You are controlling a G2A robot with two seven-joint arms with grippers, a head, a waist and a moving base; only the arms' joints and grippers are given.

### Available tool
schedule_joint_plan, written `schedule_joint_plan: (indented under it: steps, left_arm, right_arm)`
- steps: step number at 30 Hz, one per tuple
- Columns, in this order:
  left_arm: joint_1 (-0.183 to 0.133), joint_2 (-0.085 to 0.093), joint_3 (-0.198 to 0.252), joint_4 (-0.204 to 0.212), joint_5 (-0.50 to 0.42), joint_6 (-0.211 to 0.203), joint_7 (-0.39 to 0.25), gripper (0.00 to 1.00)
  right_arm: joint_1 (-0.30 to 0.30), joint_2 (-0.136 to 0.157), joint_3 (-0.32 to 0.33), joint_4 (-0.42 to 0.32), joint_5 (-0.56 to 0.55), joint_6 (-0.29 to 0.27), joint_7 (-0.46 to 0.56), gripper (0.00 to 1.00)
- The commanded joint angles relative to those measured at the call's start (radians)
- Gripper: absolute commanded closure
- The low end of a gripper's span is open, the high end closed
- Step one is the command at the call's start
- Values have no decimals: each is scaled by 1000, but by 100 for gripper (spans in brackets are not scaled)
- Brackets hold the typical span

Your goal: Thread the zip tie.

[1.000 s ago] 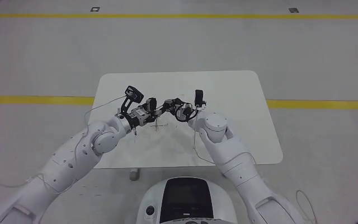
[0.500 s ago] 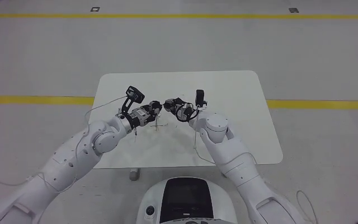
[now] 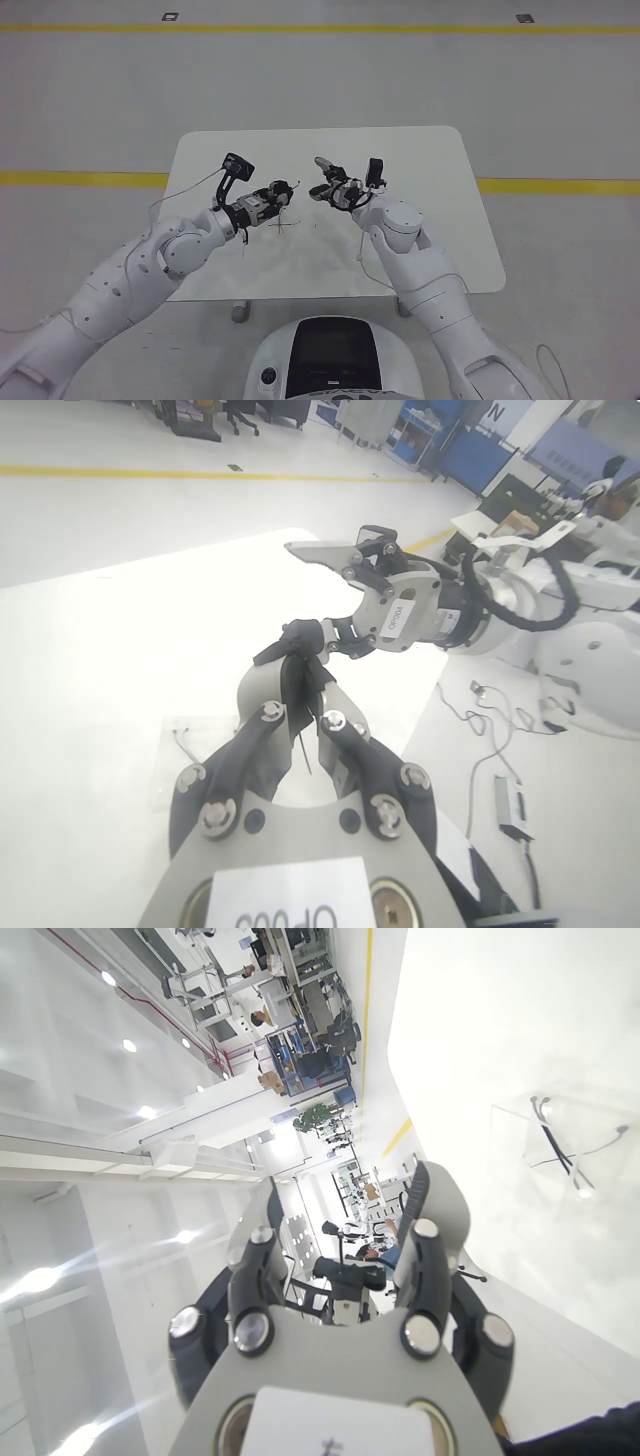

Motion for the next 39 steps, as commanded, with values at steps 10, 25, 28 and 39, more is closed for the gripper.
schedule_joint_plan:
  steps: [10,25,28,39]
  left_arm:
    - [-16,-3,-25,24,-47,0,-19,100]
    - [-26,19,-276,68,-680,0,-510,100]
    - [-10,4,-386,140,-828,0,-790,100]
    - [8,-55,-514,305,-1015,0,-1152,100]
  right_arm:
    - [-11,6,14,2,22,-32,58,0]
    - [-5,28,48,27,57,-54,156,0]
    - [-2,32,51,29,63,-47,164,0]
    - [2,38,52,36,66,-66,182,0]
